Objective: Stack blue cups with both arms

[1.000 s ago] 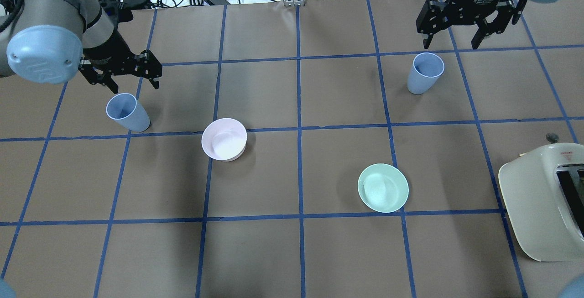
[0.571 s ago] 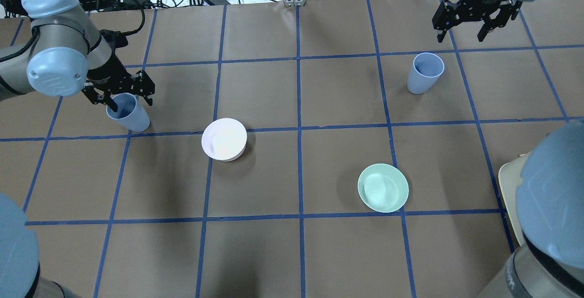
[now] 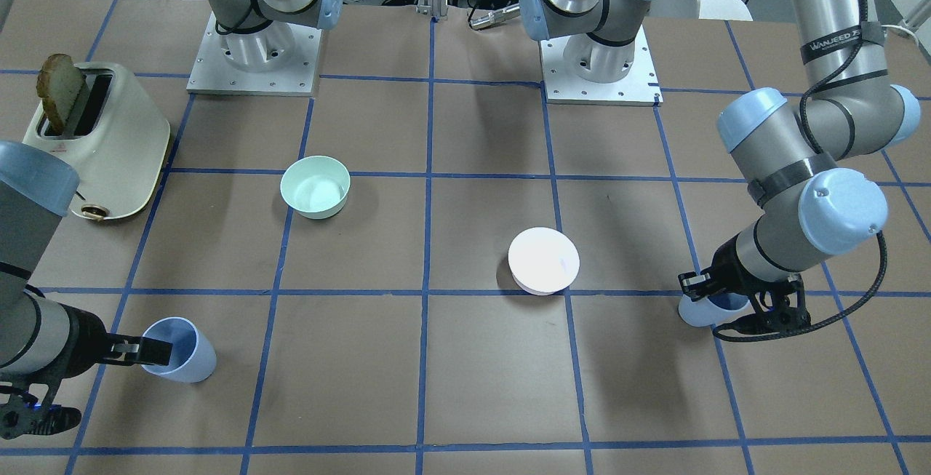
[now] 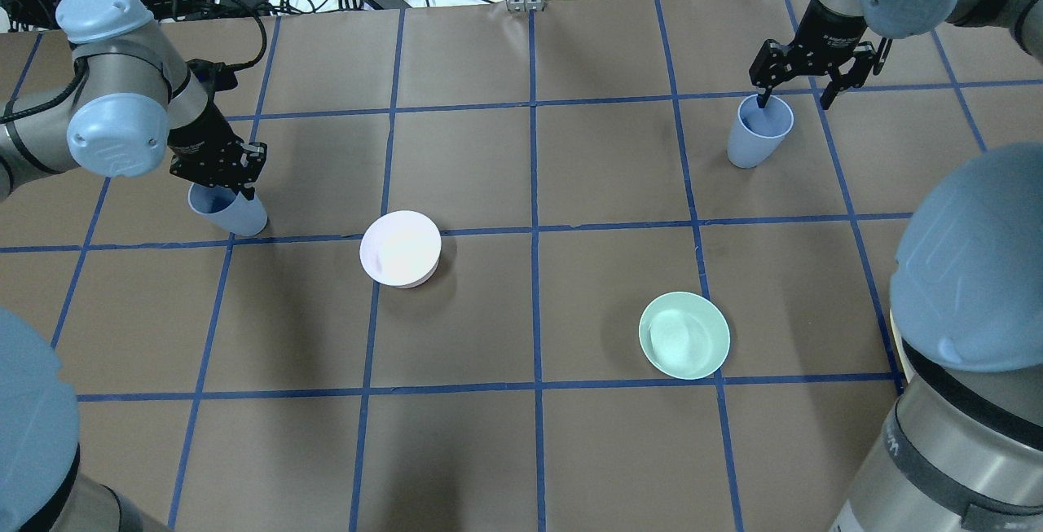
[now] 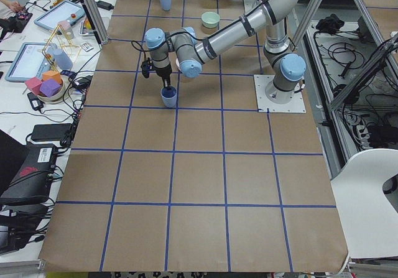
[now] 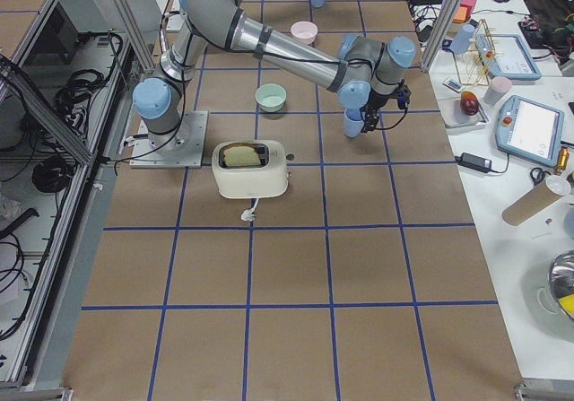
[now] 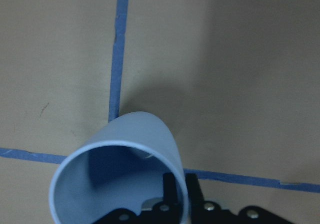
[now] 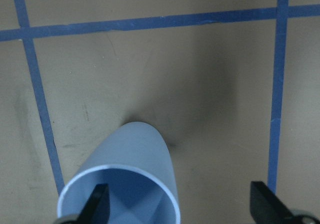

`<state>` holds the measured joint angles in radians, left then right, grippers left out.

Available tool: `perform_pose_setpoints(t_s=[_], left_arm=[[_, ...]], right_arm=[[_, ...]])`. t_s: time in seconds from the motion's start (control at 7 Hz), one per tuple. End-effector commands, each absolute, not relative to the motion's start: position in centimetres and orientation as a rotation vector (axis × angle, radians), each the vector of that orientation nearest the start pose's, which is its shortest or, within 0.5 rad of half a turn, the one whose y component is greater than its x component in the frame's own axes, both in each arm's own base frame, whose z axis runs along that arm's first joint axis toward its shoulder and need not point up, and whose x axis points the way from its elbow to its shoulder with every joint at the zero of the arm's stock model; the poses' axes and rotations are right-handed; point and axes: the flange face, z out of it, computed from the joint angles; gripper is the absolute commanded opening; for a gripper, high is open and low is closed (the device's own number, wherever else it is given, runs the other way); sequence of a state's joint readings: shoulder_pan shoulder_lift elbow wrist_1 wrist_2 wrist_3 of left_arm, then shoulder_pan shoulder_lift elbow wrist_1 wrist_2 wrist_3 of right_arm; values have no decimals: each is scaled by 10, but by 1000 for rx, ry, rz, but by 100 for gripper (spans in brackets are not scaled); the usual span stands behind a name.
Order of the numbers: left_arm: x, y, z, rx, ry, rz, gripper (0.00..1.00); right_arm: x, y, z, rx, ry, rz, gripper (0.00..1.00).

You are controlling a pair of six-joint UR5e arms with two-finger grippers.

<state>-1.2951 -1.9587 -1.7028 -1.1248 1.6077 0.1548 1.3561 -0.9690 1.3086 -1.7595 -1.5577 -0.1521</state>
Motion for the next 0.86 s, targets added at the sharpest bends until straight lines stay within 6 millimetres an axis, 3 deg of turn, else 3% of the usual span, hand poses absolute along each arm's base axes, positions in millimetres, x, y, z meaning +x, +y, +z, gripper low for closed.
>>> perform_pose_setpoints(t_s=[0.0,0.14,0.29,0.43,0.57,0.71], left_arm=[[-2,-622,277,-122,3113,20,0],[-46,-641,306,-172,3108,-75,0],[-105,-654,338,-204,3152,-123,0],[-152,-664,357,-301,3199,-171,0],[-206,-661,360,-378,3254,-170,0],[-265,-645,351,-276,3262,-153,0]], right_arm=[[-15,-697,257,98,3076,341,100],[-14,-695,256,94,3069,348,98],[-15,-697,255,72,3072,332,57],[-15,-697,255,68,3072,332,17],[-15,-698,257,65,3073,327,0],[-15,-697,254,67,3075,336,0]])
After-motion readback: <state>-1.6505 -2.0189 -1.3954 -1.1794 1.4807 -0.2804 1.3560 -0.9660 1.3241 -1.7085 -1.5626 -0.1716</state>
